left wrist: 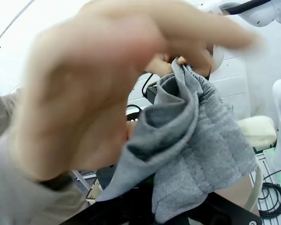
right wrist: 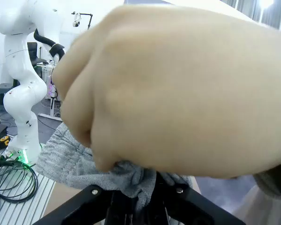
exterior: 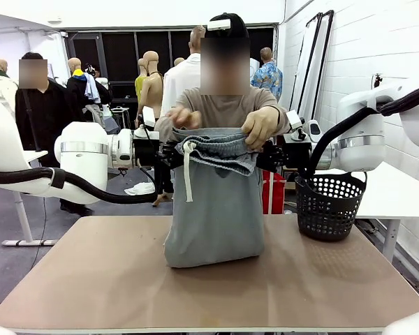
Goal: Fold the training pants.
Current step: Release the ends of the Training pants and then grab the overlapped ends.
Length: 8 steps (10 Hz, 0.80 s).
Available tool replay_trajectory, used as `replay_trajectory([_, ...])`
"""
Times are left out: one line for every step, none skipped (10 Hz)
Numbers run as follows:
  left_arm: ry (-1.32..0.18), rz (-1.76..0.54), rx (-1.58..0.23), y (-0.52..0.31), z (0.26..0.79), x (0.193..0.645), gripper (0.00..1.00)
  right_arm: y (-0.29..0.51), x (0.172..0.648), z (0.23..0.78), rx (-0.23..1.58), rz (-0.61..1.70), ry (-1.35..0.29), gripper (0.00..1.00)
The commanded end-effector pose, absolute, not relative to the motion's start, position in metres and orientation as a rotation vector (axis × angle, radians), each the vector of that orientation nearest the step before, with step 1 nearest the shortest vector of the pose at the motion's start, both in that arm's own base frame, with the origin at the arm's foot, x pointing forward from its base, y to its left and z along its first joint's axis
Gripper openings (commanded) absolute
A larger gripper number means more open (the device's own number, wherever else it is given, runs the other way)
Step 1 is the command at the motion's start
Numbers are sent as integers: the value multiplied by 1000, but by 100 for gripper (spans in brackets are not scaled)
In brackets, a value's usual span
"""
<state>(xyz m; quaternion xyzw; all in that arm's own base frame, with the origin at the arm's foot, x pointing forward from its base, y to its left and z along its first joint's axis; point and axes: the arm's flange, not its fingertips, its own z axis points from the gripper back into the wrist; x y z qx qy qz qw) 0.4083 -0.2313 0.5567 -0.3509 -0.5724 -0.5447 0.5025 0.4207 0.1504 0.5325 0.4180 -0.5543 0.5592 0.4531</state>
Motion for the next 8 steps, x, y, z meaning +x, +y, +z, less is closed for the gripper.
replay_trajectory([-1386, -1325, -855, -231, 558, 407, 0, 150, 420, 534, 1033, 1382, -1373, 0])
replay_trajectory([-1386, -1325, -855, -231, 558, 407, 0, 150, 420, 534, 1033, 1382, -1373, 0])
replay_trajectory([-1386, -1325, -855, -231, 558, 407, 0, 150, 420, 534, 1033, 1382, -1373, 0])
replay_trajectory([-1386, -1325, -855, -231, 558, 407, 0, 150, 420, 534, 1033, 1382, -1373, 0])
replay_trajectory([-1386, -1325, -855, -231, 558, 407, 0, 150, 420, 534, 1033, 1382, -1373, 0])
replay_trajectory([-1386, -1325, -855, -231, 558, 407, 0, 150, 420, 534, 1033, 1382, -1373, 0])
replay_trajectory([-1386, -1325, -855, -231, 558, 407, 0, 150, 420, 534, 1033, 1382, -1373, 0])
replay_trajectory([-1386, -1325, -855, -231, 558, 407, 0, 150, 420, 534, 1033, 1382, -1373, 0])
